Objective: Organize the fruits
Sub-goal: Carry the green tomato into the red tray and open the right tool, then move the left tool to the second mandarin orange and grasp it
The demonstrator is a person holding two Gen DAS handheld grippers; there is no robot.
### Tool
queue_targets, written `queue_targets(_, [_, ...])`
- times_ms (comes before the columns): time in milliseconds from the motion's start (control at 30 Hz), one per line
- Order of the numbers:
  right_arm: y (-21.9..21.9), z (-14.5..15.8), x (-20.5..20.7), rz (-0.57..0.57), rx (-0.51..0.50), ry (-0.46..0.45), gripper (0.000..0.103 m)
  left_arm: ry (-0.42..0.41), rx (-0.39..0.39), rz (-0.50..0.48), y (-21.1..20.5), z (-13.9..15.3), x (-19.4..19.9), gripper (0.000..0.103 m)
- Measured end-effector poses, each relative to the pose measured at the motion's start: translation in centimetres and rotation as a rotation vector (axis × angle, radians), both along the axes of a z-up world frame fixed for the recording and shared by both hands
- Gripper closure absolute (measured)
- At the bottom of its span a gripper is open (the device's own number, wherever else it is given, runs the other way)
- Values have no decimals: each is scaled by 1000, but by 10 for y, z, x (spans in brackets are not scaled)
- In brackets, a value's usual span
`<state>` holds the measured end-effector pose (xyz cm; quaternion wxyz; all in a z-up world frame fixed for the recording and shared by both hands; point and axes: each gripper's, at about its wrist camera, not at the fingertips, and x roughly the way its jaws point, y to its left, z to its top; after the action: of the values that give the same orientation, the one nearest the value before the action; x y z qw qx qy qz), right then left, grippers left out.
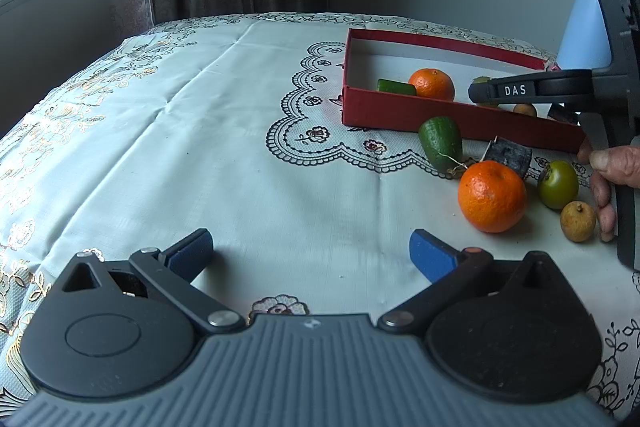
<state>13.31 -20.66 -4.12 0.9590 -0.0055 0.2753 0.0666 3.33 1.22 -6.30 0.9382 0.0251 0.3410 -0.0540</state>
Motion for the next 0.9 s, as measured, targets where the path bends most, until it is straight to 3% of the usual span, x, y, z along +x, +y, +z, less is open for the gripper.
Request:
queue_targets(67, [-2,1,-1,0,9,9,69,0,0,0,0,0,0,0])
queue_targets(133, [-5,5,-6,-7,25,-7,62,0,0,0,0,0,0,0])
queue_targets(200, [-12,9,-14,-22,49,-26,45,0,0,0,0,0,0,0])
queue_targets(233, [-16,11,-19,-30,65,-33,42,0,0,0,0,0,0,0])
queue_targets(533, [-72,18,-96,-90,172,-91,39,1,0,0,0,0,0,0])
queue_targets(600, [-83,13,-116,-119,178,-87,27,1,0,0,0,0,0,0])
queue_targets(900, [-98,-16,-143,-221,158,88,19,0,2,2,0,0,0,0])
